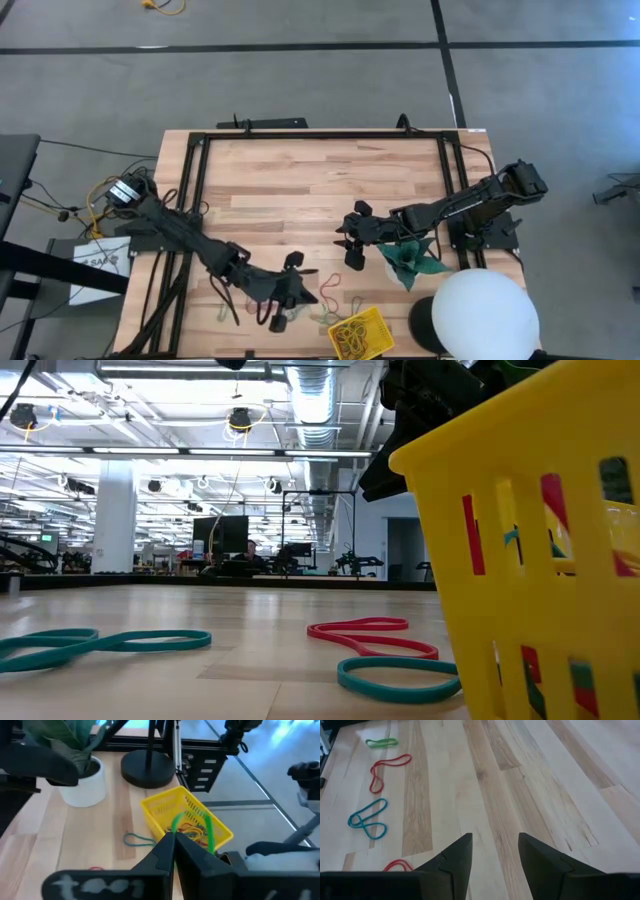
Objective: Pick and place items into bin
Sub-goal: Put the green rubber band into the yellow bin
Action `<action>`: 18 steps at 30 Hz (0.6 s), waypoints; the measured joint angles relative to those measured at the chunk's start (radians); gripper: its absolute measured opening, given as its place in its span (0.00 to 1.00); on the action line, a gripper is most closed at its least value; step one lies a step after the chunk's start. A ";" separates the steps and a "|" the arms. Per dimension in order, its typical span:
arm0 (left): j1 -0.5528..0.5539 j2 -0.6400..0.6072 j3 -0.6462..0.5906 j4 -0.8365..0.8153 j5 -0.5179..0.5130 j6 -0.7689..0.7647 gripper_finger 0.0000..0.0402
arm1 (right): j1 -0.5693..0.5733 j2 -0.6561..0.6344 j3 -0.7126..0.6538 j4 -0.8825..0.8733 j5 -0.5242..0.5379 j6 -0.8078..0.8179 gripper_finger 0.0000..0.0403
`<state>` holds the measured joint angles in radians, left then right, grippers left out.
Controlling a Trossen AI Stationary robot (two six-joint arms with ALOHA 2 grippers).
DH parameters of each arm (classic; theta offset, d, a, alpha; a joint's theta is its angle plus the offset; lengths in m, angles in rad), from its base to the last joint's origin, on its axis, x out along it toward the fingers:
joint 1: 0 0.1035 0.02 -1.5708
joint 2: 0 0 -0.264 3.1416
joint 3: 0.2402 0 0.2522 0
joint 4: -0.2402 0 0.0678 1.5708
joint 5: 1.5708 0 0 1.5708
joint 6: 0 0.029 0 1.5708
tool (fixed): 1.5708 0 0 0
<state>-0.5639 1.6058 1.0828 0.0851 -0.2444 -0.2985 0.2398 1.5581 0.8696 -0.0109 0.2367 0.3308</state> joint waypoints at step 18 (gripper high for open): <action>0.026 0.406 0.347 -0.029 0.130 0.154 0.00 | 0.000 0.000 0.000 0.018 0.000 -0.017 0.38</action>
<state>-0.5375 2.0114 1.4295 0.0564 -0.1144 -0.1447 0.2398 1.5581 0.8700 0.0073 0.2367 0.3141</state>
